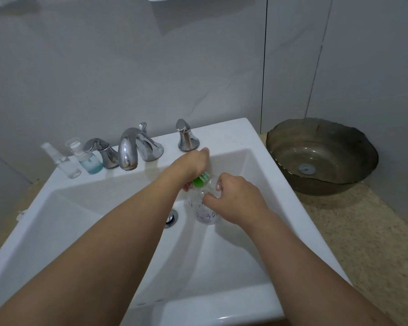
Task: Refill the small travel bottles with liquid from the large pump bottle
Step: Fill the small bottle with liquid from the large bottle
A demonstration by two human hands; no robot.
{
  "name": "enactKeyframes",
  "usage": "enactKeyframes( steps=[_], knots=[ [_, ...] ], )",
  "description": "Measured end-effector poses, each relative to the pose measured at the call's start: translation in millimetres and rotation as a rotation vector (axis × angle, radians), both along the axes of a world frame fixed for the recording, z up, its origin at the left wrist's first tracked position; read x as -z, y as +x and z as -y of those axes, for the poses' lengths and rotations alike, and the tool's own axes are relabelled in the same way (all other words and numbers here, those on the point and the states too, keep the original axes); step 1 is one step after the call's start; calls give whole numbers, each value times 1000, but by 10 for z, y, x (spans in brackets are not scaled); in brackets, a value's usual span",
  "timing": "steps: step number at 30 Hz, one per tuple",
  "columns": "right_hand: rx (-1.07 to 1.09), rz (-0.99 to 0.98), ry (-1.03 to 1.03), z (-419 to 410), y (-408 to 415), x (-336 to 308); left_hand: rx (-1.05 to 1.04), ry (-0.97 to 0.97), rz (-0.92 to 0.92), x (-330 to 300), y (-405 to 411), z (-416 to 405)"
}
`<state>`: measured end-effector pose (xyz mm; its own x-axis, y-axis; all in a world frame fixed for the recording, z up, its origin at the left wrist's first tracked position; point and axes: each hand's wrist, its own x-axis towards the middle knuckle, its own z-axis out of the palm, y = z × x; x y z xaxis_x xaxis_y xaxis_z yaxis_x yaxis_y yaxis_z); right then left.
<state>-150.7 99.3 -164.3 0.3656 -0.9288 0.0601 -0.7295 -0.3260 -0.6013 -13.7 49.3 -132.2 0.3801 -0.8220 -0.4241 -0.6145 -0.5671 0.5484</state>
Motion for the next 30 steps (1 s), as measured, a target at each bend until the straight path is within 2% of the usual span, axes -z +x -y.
enactKeyframes(
  steps=[10,21,30],
  knots=[
    [-6,-5,0,-2,4,-13,-4,-33,-43,46,30,9],
    [6,73,-99,13,-1,11,28,237,-131,-148,121,56],
    [0,22,-42,7,-9,13,5,76,-29,-59,-21,-7]
  ],
)
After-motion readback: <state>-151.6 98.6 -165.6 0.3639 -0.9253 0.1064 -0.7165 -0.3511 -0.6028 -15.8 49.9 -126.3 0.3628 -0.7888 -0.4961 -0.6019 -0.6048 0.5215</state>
